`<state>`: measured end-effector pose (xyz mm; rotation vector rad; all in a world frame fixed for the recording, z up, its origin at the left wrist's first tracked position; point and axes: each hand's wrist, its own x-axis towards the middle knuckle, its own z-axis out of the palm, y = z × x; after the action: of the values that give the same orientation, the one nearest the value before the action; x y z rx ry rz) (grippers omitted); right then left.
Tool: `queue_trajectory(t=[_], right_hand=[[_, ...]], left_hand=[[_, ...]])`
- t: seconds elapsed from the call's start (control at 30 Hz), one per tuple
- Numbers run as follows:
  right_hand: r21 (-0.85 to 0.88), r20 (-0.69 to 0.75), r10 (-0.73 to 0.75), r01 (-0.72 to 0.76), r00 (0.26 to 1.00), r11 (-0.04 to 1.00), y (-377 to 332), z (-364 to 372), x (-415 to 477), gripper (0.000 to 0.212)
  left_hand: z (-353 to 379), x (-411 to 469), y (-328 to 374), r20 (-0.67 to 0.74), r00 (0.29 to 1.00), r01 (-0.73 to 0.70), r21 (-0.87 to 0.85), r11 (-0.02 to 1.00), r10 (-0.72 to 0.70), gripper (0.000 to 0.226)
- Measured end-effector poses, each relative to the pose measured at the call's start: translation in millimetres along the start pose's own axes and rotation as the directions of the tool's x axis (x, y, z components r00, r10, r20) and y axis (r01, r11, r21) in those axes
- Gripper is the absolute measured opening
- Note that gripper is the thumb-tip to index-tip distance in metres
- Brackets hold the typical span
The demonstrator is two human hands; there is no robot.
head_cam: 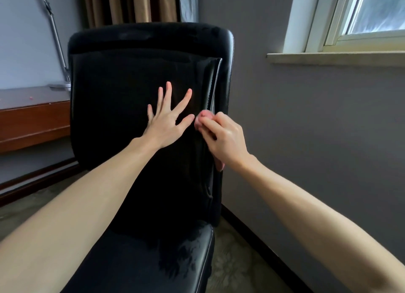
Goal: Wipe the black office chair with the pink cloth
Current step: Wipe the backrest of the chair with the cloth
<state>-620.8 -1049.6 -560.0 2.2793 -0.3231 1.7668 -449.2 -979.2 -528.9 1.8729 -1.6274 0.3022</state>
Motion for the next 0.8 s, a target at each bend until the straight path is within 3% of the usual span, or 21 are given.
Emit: queue_trajectory(t=[0.13, 0.3, 0.43, 0.67, 0.8], right_hand=[[0.061, 0.049, 0.023, -0.026, 0.999, 0.998, -5, -25, -21, 0.013], [0.097, -0.196, 0.319, -0.306, 0.927, 0.947, 21, -52, 48, 0.022], [0.066, -0.150, 0.388, -0.382, 0.910, 0.922, 33, -52, 64, 0.028], [0.147, -0.213, 0.489, -0.467, 0.846, 0.872, 24, -31, 24, 0.023], [0.222, -0.099, 0.622, -0.592, 0.777, 0.775, 4, -31, -39, 0.008]], left_hand=[[2, -6, 8, -0.016, 0.999, -0.039, -0.044, 0.998, 0.038, 0.064], [-8, -12, 15, 0.038, 0.999, -0.031, -0.117, 0.993, 0.035, 0.063], [-12, -16, 25, 0.065, 0.998, -0.002, -0.178, 0.984, 0.014, 0.064], [-11, -17, 33, 0.049, 0.999, 0.030, -0.193, 0.981, -0.021, 0.067], [-8, -17, 34, 0.034, 0.999, 0.028, -0.201, 0.979, -0.022, 0.067]])
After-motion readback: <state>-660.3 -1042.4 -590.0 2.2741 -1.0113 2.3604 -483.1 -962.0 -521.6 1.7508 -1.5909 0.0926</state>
